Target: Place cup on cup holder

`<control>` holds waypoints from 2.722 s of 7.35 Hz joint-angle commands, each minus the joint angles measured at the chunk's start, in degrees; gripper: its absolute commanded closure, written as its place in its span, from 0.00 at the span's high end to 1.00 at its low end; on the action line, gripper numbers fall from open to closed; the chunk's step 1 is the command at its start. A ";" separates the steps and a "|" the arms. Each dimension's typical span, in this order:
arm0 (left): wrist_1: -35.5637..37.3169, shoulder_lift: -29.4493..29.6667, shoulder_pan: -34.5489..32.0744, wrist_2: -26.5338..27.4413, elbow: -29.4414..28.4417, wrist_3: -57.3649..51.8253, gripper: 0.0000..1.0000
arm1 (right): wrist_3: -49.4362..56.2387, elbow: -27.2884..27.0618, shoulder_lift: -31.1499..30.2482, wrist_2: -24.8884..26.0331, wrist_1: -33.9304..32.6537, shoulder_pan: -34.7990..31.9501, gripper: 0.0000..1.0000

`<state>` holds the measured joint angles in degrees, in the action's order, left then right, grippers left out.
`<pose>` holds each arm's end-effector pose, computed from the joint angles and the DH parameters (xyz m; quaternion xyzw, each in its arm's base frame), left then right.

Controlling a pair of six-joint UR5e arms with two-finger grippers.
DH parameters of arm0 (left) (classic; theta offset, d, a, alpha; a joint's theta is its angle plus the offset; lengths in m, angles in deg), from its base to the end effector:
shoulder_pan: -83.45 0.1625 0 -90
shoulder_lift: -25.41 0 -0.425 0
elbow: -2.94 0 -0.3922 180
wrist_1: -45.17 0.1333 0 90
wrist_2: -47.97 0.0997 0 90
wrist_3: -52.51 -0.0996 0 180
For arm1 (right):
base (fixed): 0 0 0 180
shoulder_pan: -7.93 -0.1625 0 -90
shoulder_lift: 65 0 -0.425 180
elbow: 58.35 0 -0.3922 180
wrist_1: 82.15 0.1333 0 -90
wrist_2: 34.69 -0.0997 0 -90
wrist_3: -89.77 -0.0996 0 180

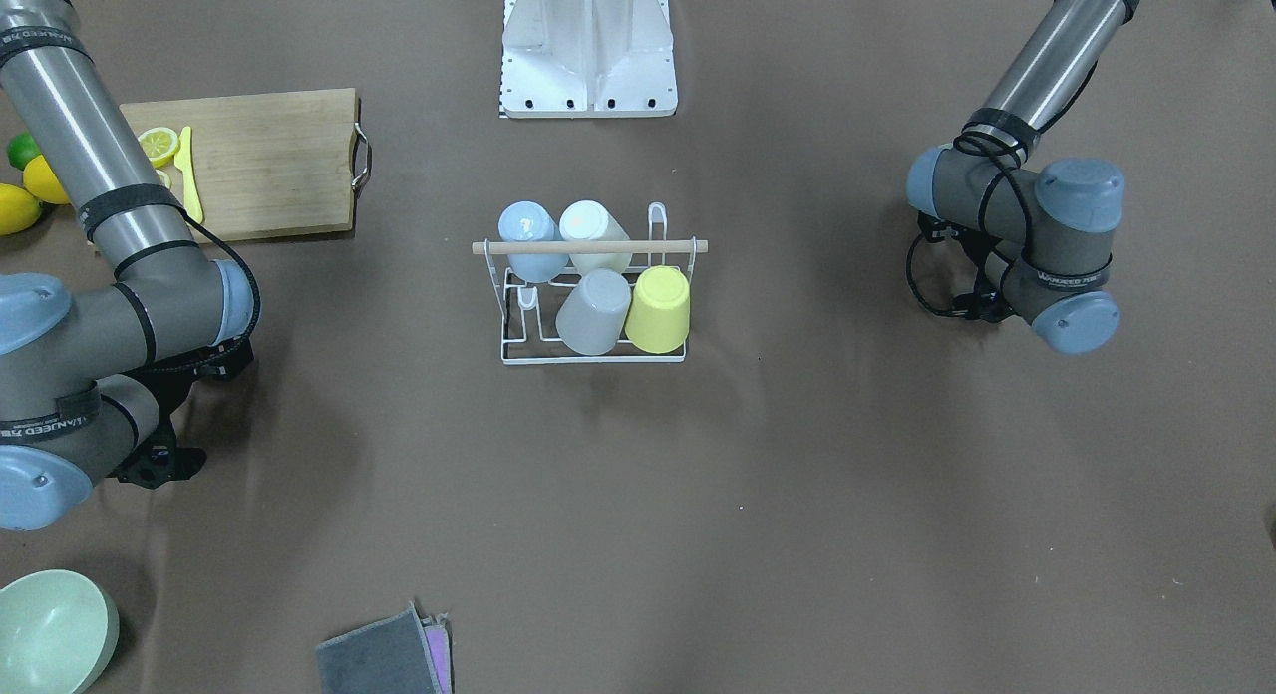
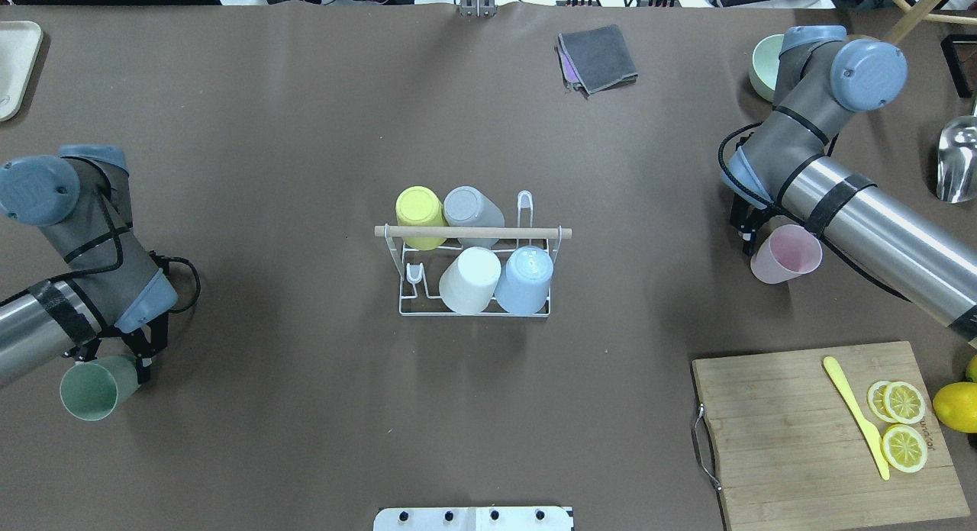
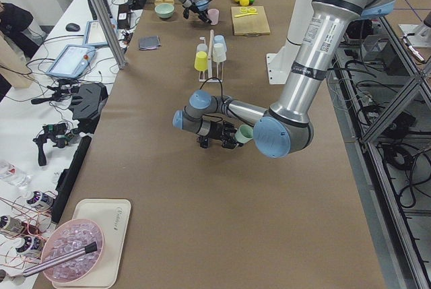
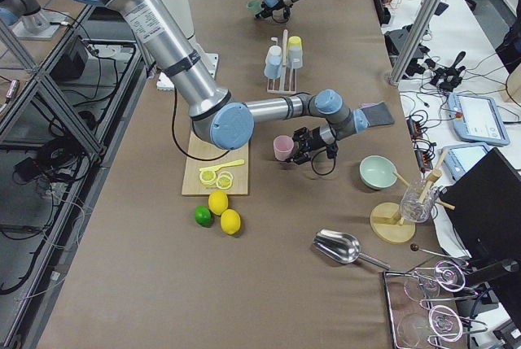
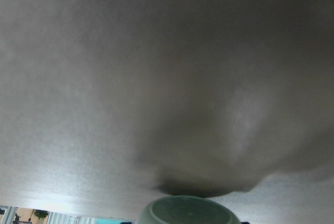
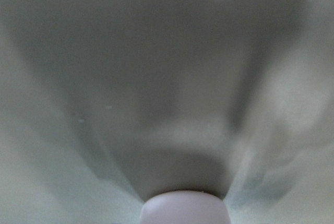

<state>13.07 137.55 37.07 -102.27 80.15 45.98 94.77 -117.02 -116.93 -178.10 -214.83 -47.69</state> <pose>0.3635 -0.4494 0.5999 -0.4826 0.3206 0.1473 0.8016 -0.3498 -0.6057 0.5576 -0.3750 -0.3436 -0.1558 0.8468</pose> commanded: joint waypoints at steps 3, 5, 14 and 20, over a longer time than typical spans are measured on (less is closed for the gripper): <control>-0.07 0.88 -4.68 -1.55 -0.22 0.38 0.00 | 3.16 -0.03 -0.18 -0.12 -3.38 0.16 0.88; 2.46 5.00 -10.64 -1.38 -0.31 0.99 0.00 | 3.08 0.05 -0.18 -0.03 -3.38 0.59 0.85; -41.58 12.58 -31.94 -5.16 2.59 31.90 0.00 | 7.44 -4.15 2.10 -0.12 -6.97 -5.71 0.35; -108.71 6.19 -25.22 21.63 20.99 77.16 0.00 | 33.93 -12.51 1.40 -24.23 -5.41 -12.50 0.34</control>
<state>-84.75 146.57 8.04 -89.48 94.61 118.14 120.20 -128.76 -115.41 -195.44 -221.12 -59.78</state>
